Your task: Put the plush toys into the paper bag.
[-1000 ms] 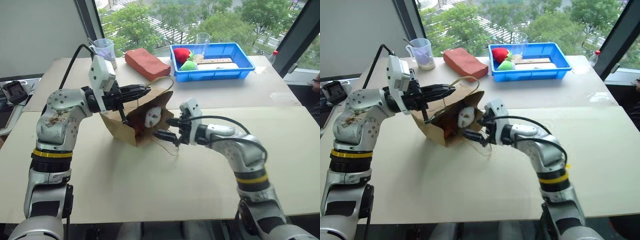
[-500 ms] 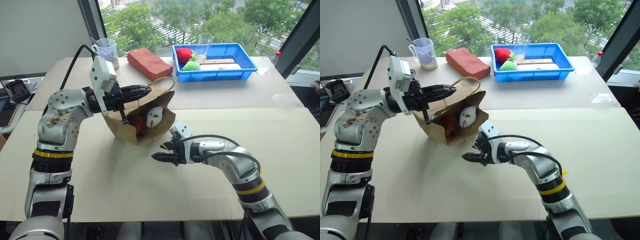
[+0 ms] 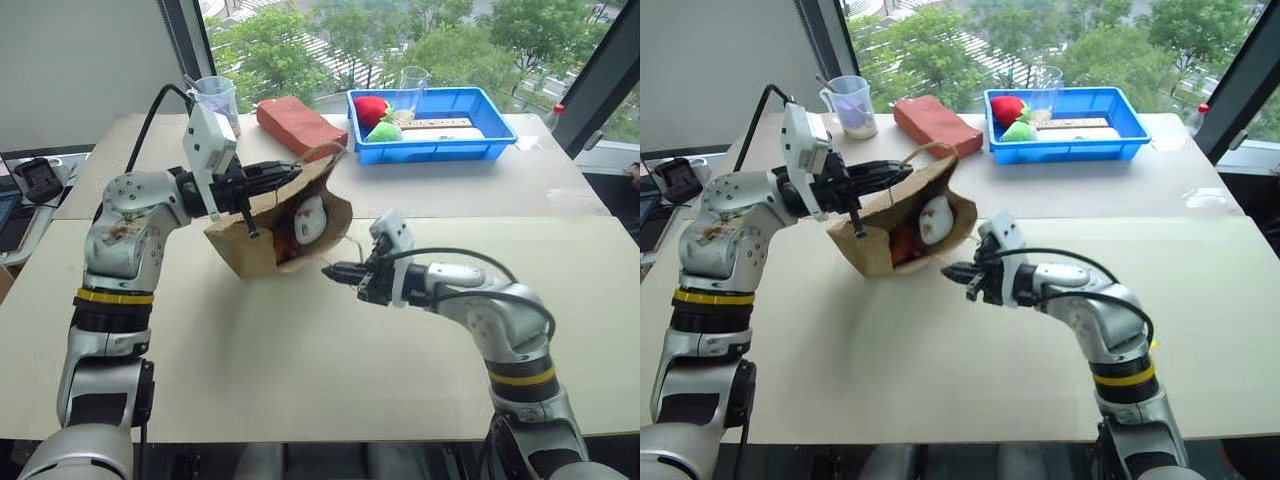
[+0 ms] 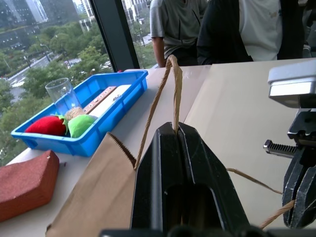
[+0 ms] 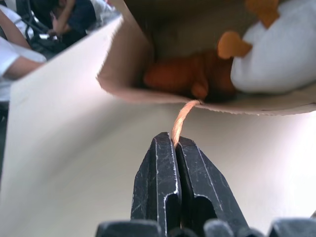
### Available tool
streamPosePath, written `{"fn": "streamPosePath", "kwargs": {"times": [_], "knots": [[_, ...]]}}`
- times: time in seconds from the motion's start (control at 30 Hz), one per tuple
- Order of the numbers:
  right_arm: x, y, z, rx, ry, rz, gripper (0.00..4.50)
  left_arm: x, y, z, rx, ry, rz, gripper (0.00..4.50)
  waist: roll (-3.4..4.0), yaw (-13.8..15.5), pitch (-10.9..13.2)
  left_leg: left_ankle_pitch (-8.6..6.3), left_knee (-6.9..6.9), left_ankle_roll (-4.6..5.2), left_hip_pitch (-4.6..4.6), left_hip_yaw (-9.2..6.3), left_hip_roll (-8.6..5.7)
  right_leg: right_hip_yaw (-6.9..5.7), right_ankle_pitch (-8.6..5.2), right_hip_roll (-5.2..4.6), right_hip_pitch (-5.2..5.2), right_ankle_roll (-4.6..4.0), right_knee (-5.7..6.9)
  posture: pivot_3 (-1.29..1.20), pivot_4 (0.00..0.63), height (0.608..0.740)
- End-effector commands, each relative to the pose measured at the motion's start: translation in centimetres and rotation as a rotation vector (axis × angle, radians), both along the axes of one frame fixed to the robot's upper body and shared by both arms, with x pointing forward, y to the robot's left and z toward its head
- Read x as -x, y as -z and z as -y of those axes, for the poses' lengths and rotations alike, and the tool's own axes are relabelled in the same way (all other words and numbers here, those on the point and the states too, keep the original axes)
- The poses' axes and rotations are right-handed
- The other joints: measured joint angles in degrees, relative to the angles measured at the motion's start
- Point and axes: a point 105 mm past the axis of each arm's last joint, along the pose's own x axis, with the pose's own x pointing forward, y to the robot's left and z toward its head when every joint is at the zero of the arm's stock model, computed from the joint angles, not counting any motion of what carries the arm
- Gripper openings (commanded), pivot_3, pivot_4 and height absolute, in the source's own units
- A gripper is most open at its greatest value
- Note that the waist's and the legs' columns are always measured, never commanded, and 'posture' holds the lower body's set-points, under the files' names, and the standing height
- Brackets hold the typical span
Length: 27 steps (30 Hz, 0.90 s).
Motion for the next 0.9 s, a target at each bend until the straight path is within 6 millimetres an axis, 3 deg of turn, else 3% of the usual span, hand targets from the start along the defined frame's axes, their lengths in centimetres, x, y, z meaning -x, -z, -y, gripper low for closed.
{"fn": "streamPosePath", "kwargs": {"times": [0.03,0.2,0.27,0.37,0.63,0.9], "knots": [[1.4,-4.5,-0.1,-0.053,-0.033,0.127,0.03,-1.1,-1.7,0.8,-0.002,0.019,0.070,0.00,0.00,0.2,0.0,0.00,0.00,0.00,0.00,0.00,-0.01,0.00,0.00,0.00,0.00,0.00,-0.01,0.00,0.150,0.740],[2.6,-9.1,-1.2,-0.108,-0.062,0.248,0.03,-2.7,-3.1,2.9,0.050,0.106,0.058,0.00,-0.01,0.3,0.0,0.00,-0.01,0.01,-0.01,0.01,-0.01,-0.01,0.00,0.00,-0.03,0.00,0.01,0.00,0.150,0.740],[2.8,-9.8,-1.8,-0.119,-0.065,0.265,0.03,-3.0,-3.3,3.4,0.062,0.139,0.043,0.00,0.00,0.2,0.0,0.01,0.01,-0.01,-0.08,0.00,-0.01,-0.03,0.00,0.00,-0.07,0.00,-0.01,0.00,0.150,0.740],[2.4,-9.0,-2.6,-0.120,-0.043,0.244,0.03,-3.1,-2.5,3.4,0.027,0.167,0.010,0.00,0.00,-0.2,0.0,-0.05,0.00,0.08,-0.05,0.00,0.00,-0.03,0.00,0.00,-0.06,0.00,0.01,0.00,0.150,0.740],[-1.1,-5.6,-3.0,-0.058,0.080,0.218,0.03,-1.8,-0.2,3.2,-0.068,0.263,-0.068,0.00,0.00,-1.2,0.0,-0.04,0.00,0.08,-0.10,0.00,-0.01,-0.02,0.00,0.00,-0.13,0.01,0.04,0.00,0.150,0.740],[-1.2,-4.7,-1.8,0.046,0.032,0.241,0.03,-0.3,1.2,1.8,-0.101,0.235,-0.133,0.00,0.00,-1.1,0.0,-0.04,-0.01,0.08,-0.08,-0.01,0.00,-0.02,-0.01,0.00,-0.11,0.01,0.04,0.00,0.150,0.740]]}}
